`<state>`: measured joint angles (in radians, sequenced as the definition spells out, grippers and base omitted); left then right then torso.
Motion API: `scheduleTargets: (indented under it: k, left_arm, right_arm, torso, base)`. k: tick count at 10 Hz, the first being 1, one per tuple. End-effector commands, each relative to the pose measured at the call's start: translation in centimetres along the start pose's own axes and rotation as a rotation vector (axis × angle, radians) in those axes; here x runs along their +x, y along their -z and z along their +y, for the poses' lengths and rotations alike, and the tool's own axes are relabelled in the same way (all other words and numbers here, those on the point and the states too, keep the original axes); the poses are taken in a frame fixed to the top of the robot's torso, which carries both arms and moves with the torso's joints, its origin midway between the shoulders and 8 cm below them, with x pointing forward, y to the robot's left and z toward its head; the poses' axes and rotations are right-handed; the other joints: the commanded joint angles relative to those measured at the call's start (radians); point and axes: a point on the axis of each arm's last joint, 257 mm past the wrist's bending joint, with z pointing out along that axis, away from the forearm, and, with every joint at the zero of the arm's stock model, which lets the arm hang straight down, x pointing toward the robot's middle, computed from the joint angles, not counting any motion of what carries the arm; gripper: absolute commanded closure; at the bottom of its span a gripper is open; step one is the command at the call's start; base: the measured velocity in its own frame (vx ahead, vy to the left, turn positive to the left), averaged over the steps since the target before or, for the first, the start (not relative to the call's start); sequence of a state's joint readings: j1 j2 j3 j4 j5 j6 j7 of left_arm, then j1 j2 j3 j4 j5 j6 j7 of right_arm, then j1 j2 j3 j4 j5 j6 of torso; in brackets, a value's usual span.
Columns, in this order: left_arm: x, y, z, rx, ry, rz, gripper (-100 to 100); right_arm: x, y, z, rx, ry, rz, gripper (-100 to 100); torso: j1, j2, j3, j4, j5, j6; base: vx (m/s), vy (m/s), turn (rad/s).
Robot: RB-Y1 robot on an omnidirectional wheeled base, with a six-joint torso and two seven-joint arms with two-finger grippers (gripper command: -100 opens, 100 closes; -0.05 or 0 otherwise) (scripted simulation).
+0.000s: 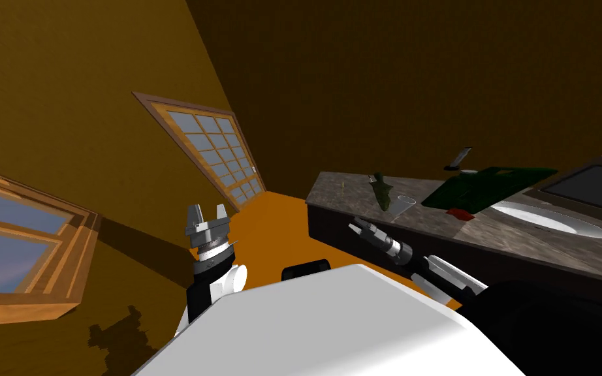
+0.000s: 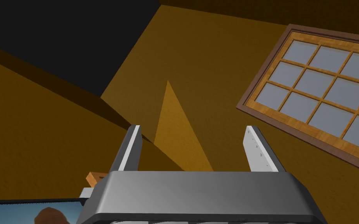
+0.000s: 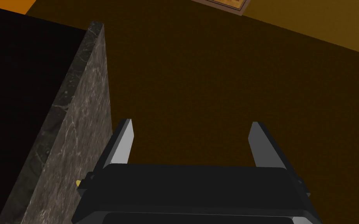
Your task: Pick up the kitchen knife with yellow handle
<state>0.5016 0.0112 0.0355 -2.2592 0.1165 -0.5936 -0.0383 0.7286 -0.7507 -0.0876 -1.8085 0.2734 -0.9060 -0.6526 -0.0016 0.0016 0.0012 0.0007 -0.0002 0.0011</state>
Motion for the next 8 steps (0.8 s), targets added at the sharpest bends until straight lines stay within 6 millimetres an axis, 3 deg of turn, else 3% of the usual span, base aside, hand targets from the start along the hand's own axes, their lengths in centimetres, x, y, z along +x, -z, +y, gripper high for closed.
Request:
scheduleTargets:
  k: [1, 2, 3, 5, 6, 7, 8]
  left_arm:
    - [0.0, 0.0, 0.0, 0.0, 0.0, 0.0, 0]
    - [0.0, 0.0, 0.0, 0.0, 0.0, 0.0, 0]
    - [0.0, 0.0, 0.0, 0.0, 0.0, 0.0, 0]
    - [0.0, 0.0, 0.0, 0.0, 0.0, 0.0, 0]
    - [0.0, 0.0, 0.0, 0.0, 0.0, 0.0, 0]
    - [0.0, 0.0, 0.0, 0.0, 0.0, 0.0, 0]
    - [0.0, 0.0, 0.0, 0.0, 0.0, 0.0, 0]
  right_arm:
    - [0.4, 1.9, -2.1, 0.083, -0.021, 0.048, -100]
    - [0.4, 1.9, -2.1, 0.083, -0.044, 0.048, -100]
    - [0.7, 4.0, -4.0, 0.166, -0.05, 0.09, -100]
    - [0.7, 4.0, -4.0, 0.169, -0.083, 0.09, -100]
    - [0.8, 6.4, -5.9, 0.259, -0.098, 0.13, -100]
    - [0.8, 6.4, -5.9, 0.261, -0.123, 0.127, -100]
    - [0.9, 8.9, -7.6, 0.354, -0.127, 0.163, -100]
  torso:
    - [0.0, 0.0, 0.0, 0.0, 0.0, 0.0]
    - [0.001, 0.0, 0.0, 0.0, 0.0, -0.001]
    - [0.001, 0.0, 0.0, 0.0, 0.0, 0.0]
    - [0.001, -0.001, -0.001, 0.0, 0.0, 0.0]
    - [0.0, -0.001, 0.0, 0.0, 0.0, 0.0]
    - [0.0, -0.001, -0.001, 0.0, 0.0, -0.001]
    - [0.0, -0.001, -0.001, 0.0, 0.0, 0.0]
  base:
    - [-0.004, 0.048, 0.256]
    - [0.0, 0.043, 0.19]
    - [0.009, 0.056, 0.284]
    - [0.01, 0.035, 0.071]
    - [0.009, 0.038, 0.263]
    - [0.014, 0.03, 0.191]
    - [0.038, 0.039, 0.278]
